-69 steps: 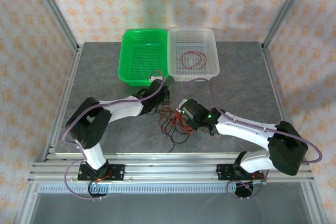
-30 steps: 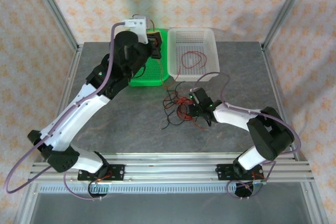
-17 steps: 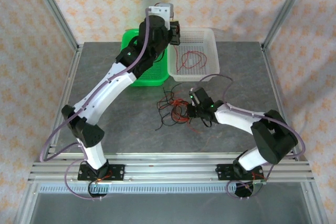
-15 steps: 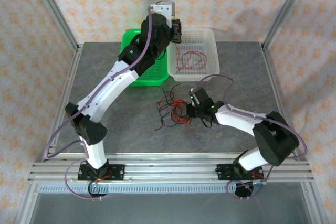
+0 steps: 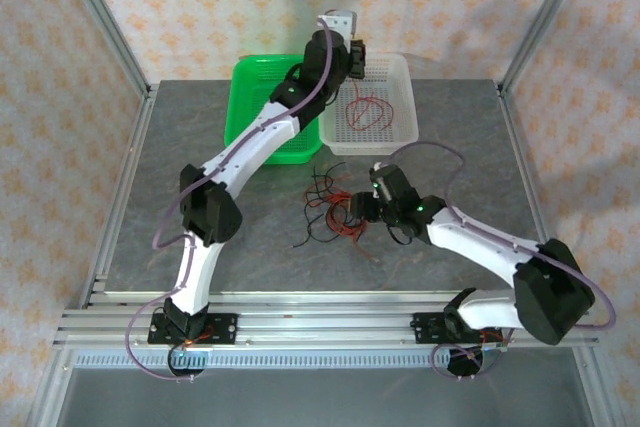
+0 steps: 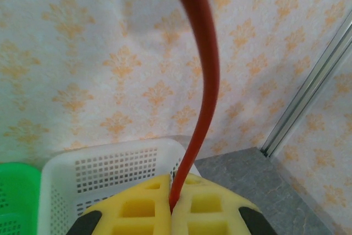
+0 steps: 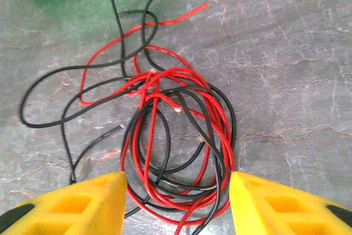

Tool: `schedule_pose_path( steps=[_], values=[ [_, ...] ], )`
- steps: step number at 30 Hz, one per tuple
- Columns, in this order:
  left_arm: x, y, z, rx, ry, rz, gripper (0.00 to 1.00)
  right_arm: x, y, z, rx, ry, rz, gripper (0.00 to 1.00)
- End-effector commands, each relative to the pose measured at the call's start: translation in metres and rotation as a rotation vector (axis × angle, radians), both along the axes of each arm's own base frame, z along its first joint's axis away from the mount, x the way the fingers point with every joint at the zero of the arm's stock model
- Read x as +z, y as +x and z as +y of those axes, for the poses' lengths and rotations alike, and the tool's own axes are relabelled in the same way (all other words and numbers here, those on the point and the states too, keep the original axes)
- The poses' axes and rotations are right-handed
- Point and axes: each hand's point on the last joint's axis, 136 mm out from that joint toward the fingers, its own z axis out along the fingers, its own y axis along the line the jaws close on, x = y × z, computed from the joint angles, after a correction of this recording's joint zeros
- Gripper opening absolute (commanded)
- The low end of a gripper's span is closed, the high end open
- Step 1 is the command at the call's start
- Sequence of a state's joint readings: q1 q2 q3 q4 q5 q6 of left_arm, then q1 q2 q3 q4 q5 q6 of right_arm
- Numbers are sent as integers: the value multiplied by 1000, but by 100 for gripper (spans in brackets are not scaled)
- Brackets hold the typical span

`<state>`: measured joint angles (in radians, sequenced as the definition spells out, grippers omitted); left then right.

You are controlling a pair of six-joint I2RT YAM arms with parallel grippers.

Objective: Untangle the cables

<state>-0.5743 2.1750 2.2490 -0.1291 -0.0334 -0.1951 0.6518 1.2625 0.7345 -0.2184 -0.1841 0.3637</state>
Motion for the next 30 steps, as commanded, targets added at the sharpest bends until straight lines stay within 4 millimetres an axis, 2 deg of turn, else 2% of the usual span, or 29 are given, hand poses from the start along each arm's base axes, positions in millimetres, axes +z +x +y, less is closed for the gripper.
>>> schedule_pose_path(
  steps=[1, 3, 7, 10, 13, 17, 19, 22, 24, 26, 30],
  values=[
    [18, 12, -9, -10, -32, -109, 0, 4, -14, -10, -26, 8, 18, 51],
    [-3, 23, -15, -7, -12, -90, 0, 13, -17, -14, -38, 25, 3, 51],
    [-61, 42, -30, -19, 14, -12, 0, 27, -23, -23, -73, 50, -23, 52],
    [-105, 50, -39, -32, 39, 64, 0, 39, -24, -30, -106, 63, -55, 54],
    [-146, 53, -43, -41, 81, 152, 1, 47, -20, -44, -182, 61, -91, 60],
    [-194, 45, -40, -35, 175, 271, 12, 58, -16, -53, -219, 70, -130, 62],
    [-213, 41, -35, -21, 238, 316, 22, 64, -13, -55, -229, 81, -145, 64],
    [-225, 35, -28, -14, 307, 357, 40, 69, -11, -60, -257, 71, -150, 69],
    [-224, 30, -27, -13, 346, 366, 49, 71, -10, -62, -264, 65, -154, 69],
    [-216, 27, -26, -9, 384, 355, 59, 73, -10, -62, -264, 67, -156, 70],
    [-190, 18, -24, 14, 473, 312, 71, 76, -9, -61, -263, 75, -156, 70]
  ],
)
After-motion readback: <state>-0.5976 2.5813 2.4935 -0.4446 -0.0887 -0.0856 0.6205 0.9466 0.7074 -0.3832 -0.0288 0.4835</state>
